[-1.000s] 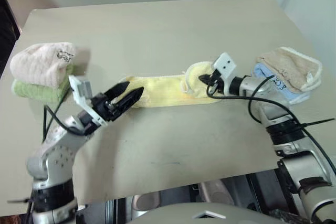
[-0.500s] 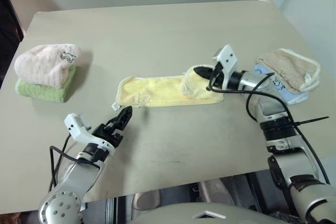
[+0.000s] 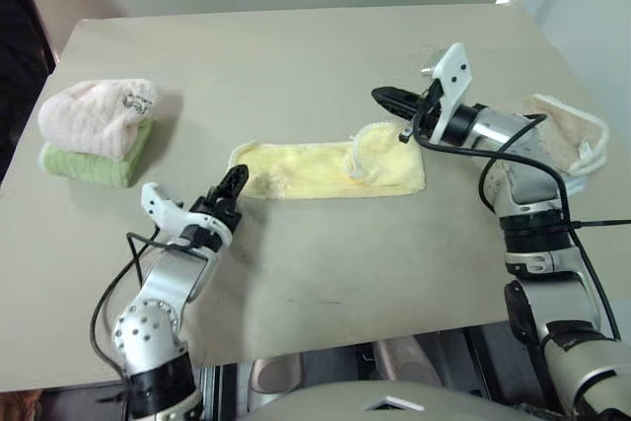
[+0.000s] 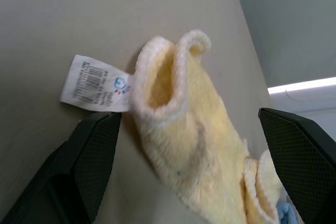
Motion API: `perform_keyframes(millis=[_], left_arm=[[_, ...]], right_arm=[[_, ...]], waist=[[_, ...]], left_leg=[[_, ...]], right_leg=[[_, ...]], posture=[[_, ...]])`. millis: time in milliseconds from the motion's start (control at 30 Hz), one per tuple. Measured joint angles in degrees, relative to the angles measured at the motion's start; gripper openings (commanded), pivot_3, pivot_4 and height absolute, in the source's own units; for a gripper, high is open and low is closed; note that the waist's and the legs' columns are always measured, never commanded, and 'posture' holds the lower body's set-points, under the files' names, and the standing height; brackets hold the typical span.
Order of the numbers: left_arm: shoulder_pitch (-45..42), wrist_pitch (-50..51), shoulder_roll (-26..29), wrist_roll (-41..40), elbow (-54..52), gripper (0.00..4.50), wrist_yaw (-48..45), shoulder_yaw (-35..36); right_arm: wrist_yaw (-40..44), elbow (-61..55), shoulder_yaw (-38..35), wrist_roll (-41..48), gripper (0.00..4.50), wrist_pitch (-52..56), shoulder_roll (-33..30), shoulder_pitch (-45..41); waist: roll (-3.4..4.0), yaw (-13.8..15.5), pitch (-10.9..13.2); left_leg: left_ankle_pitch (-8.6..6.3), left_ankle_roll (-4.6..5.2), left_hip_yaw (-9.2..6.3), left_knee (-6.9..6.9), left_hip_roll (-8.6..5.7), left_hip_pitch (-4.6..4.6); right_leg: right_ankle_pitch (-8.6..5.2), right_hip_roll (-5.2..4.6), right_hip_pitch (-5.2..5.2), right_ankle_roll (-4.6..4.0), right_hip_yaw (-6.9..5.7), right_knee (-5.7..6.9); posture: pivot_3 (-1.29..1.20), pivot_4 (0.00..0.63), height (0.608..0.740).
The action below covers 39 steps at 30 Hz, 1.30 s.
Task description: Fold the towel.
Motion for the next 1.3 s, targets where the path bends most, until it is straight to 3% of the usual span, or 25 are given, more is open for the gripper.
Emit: perform_keyframes(millis=[100, 300, 433, 533, 733, 967, 1133, 1300], left_arm=[[-3.0, 0.1, 0.1, 0.2, 3.2, 4.50, 0.2, -0.3], [-3.5, 1.4, 0.9, 0.7, 5.5, 2.54, 0.0, -0.9], [-3.2, 1.8, 1.0, 0.8, 5.7, 1.12, -0.1, -1.3], [-3.3, 1.9, 1.5, 1.0, 5.7, 0.07, -0.6, -1.4], [-6.3, 3.8, 6.7, 4.8, 5.6, 0.02, -7.1, -4.6], [-13.3, 5.5, 13.0, 14.0, 0.6, 0.02, -23.7, -14.9], [-22.1, 7.8, 13.5, 19.1, 2.5, 0.02, -33.5, -22.4], [-35.1, 9.1, 10.8, 27.8, 12.6, 0.02, -40.5, -29.6]], right_arm=[[-1.0, -2.5, -0.6, 0.5, 0.02, 1.5, 0.0, 1.0], [-1.4, -12.9, -3.8, 6.8, 0.00, 11.0, -1.3, 7.1], [3.0, -22.2, -6.3, 16.5, 0.00, 22.3, -8.3, 17.6], [3.7, -23.4, -6.6, 17.9, 0.00, 24.6, -11.4, 21.3], [3.2, -23.5, -6.9, 17.0, 0.00, 24.7, -15.4, 24.7], [1.4, -23.2, -8.6, 17.0, 0.00, 24.7, -15.3, 25.4], [0.0, -20.8, -11.9, 17.0, 0.00, 24.5, -15.5, 27.9], [-0.8, -19.2, -15.3, 16.9, 0.00, 23.9, -16.0, 29.9]], waist=[[0.00, 0.1, 0.0], [-0.02, 0.2, 0.0], [-0.19, 0.5, 0.1], [-0.23, 0.4, 0.2], [-0.35, 0.3, 0.2], [-0.38, 0.5, 0.2], [-0.42, 1.0, 0.3], [-0.44, 1.1, 0.3]], left_leg=[[0.00, -0.01, 0.01, 0.00, -0.04, 0.18], [-0.05, -0.08, 0.09, -0.06, -0.21, 0.37], [-0.24, -0.20, 0.18, 0.05, -0.27, 0.32], [-0.34, -0.24, 0.19, 0.08, -0.27, 0.35], [-0.43, -0.20, 0.08, 0.04, -0.23, 0.36], [-0.76, -0.16, 0.13, 0.11, -0.25, 0.32], [-0.80, -0.16, 0.07, 0.12, -0.21, 0.29], [-0.80, -0.15, 0.03, 0.17, -0.20, 0.28]], right_leg=[[-0.02, -0.01, 0.20, 0.03, 0.00, -0.01], [-0.29, 0.18, 0.50, 0.27, 0.03, -0.05], [-0.64, 0.65, 0.66, 0.33, 0.15, -0.13], [-0.90, 0.72, 0.65, 0.70, 0.24, -0.13], [-0.95, 0.83, 0.63, 0.69, 0.20, -0.12], [-0.94, 0.79, 0.65, 0.51, 0.23, -0.19], [-1.06, 0.79, 0.64, 0.57, 0.25, -0.19], [-1.10, 0.77, 0.67, 0.72, 0.40, -0.25]], posture=[[0.00, 0.150, 0.740], [0.00, 0.150, 0.740], [0.00, 0.150, 0.740], [0.00, 0.150, 0.740], [0.00, 0.150, 0.740], [0.00, 0.150, 0.740], [0.00, 0.150, 0.740], [0.00, 0.150, 0.740]])
